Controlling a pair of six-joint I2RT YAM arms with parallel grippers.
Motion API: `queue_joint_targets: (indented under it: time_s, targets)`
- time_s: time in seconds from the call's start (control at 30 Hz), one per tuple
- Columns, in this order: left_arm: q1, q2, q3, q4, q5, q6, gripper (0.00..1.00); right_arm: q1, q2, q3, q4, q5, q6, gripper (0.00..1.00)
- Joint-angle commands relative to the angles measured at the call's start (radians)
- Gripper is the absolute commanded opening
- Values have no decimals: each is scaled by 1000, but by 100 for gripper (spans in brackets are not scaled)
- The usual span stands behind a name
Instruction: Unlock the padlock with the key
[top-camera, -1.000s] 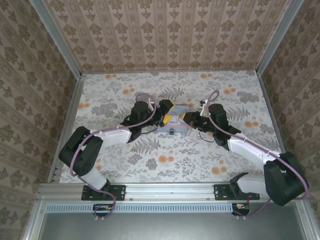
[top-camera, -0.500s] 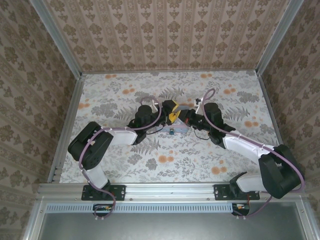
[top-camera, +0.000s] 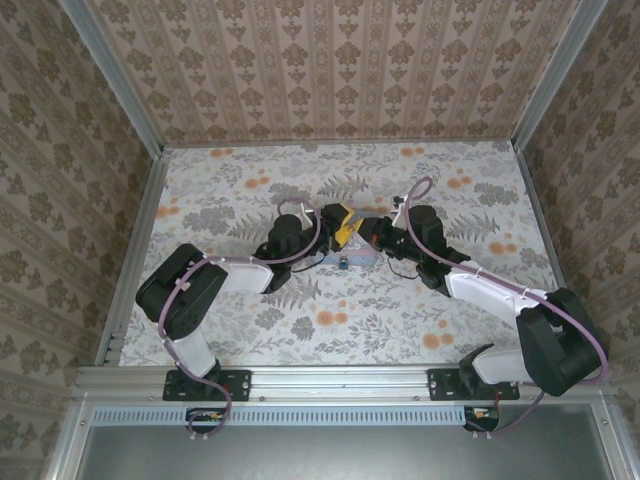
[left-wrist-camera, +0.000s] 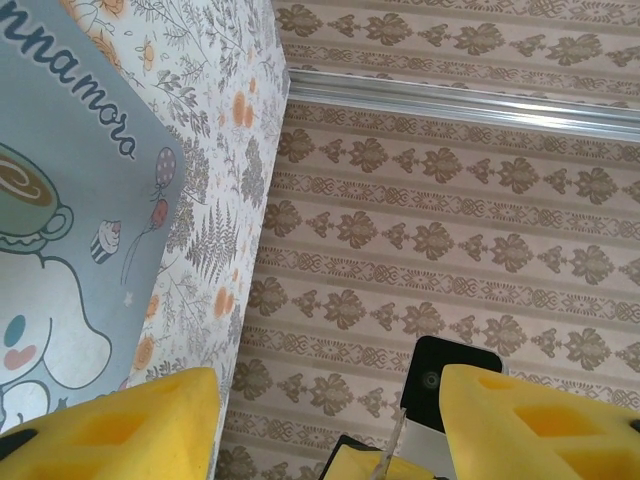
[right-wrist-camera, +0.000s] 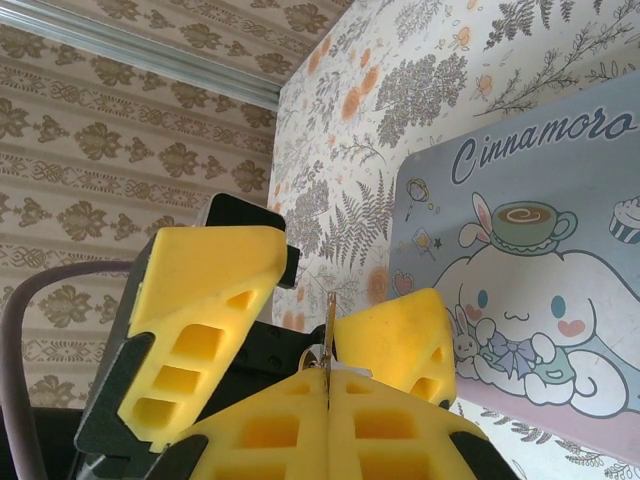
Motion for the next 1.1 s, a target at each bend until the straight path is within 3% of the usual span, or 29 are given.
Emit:
queue_joint_targets:
  time_s: [0.0, 0.6, 0.73, 0.9, 1.07]
  targets:
    - [-5, -12, -13, 45, -17, 4, 59, -3, 0, -13, 37, 22, 7, 0]
    - [-12, 9, 2, 83, -1, -8, 59, -5, 47, -25, 95, 23, 44, 0]
    - [-11, 6, -8, 93, -9, -10, 55, -7, 48, -37, 96, 31, 42, 0]
    - [-10, 3, -15, 95, -17, -7, 41, -18, 42, -54, 98, 39, 44, 0]
    - [-10, 4, -15, 94, -19, -6, 38, -22, 38, -56, 98, 39, 44, 0]
